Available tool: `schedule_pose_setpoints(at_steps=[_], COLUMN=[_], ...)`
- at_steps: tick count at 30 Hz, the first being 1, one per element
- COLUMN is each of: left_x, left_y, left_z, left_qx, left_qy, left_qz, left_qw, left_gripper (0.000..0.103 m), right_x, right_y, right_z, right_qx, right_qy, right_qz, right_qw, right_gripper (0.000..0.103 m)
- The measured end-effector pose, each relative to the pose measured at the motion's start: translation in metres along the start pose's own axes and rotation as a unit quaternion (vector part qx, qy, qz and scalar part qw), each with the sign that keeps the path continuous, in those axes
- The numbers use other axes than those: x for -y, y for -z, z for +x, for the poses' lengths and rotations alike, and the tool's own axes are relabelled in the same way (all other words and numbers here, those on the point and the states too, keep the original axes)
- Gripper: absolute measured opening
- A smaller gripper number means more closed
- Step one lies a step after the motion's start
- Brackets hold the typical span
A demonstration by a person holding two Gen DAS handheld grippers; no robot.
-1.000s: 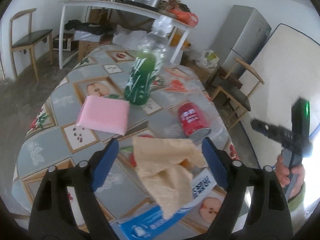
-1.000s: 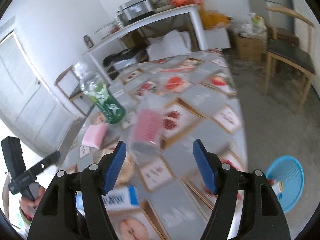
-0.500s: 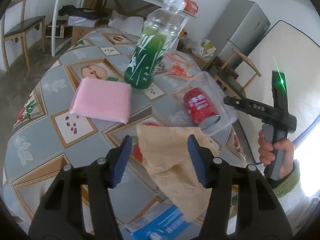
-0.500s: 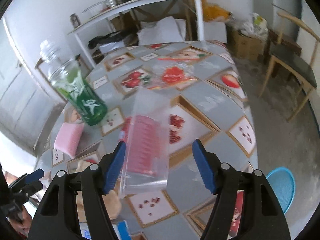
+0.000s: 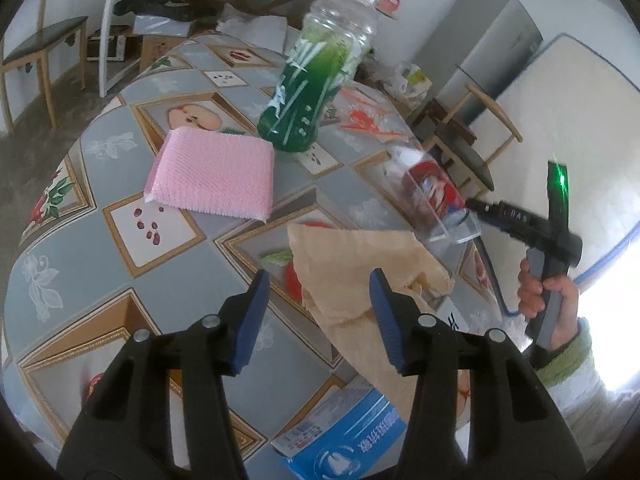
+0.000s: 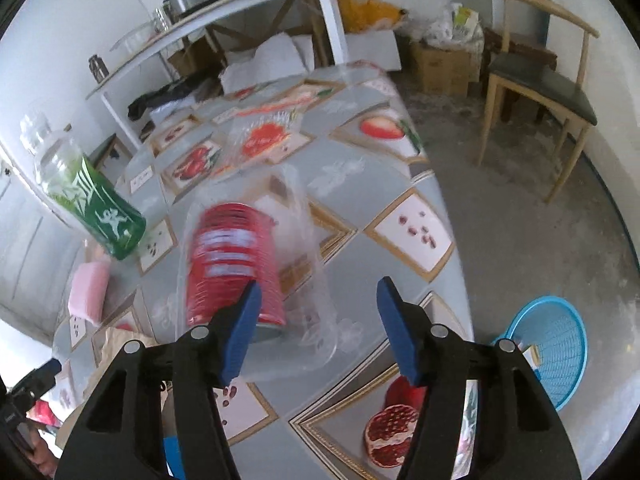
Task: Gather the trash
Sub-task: 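Move the left tool to the brown paper while the right tool reaches the orange peel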
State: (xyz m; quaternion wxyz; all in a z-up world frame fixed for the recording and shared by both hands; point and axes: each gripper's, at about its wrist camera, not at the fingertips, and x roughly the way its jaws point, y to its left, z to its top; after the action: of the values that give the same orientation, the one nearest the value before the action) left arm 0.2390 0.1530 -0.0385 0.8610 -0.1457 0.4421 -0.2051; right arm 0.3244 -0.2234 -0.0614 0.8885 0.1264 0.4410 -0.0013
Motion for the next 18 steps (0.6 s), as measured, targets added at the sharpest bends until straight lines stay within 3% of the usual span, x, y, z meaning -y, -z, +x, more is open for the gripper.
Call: schedule_pose_setpoints(at_steps=[5,8,11,13,16,18], left_x=[0.009,0.015,0.018,0.019,0.020,0.021], left_y=[0.003,0.005,0.005,0.005,0.005,0.004], left_z=[0.000,0.004,0.013,0.018,0.023,0.028], left_qx=[-0.017,-0.032,-0.049,-0.061,-0.072,-0.080], left_qy=[0.007,0.015,0.007,0.009,0.006,-0.001], left_qz=[0.032,0.045,0.057,0.058,0.065,0.072], left_qw=[0.9993,0.9984,0.9971,0.9964,0.9952,0.9942], left_gripper=[0.050,0.050,0.050,0.048,0.048,0.042], right_x=[-0.005,-0.025,-0.052,-0.070,-0.095,-0.108], right_y=[0.000,0.004,0.015,0.025,0.039,0.048], right_z=[-0.033,-0.057,-0.065,-0.061,-0.050,-0.043], right_qx=[0.054,0.077,0.042,-0.008,-0.083,-0.117], right_qy=[0.001,-0.018,-0.086,-0.139,-0.190,-0.205], right_qz=[-0.013,-0.063,-0.117,-0.143,-0.179,-0.196], right_qw=[0.998,0.995,0.988,0.980,0.962,0.952], right_gripper=[0.059,0.059,0.058,0.050,0.040,0.036])
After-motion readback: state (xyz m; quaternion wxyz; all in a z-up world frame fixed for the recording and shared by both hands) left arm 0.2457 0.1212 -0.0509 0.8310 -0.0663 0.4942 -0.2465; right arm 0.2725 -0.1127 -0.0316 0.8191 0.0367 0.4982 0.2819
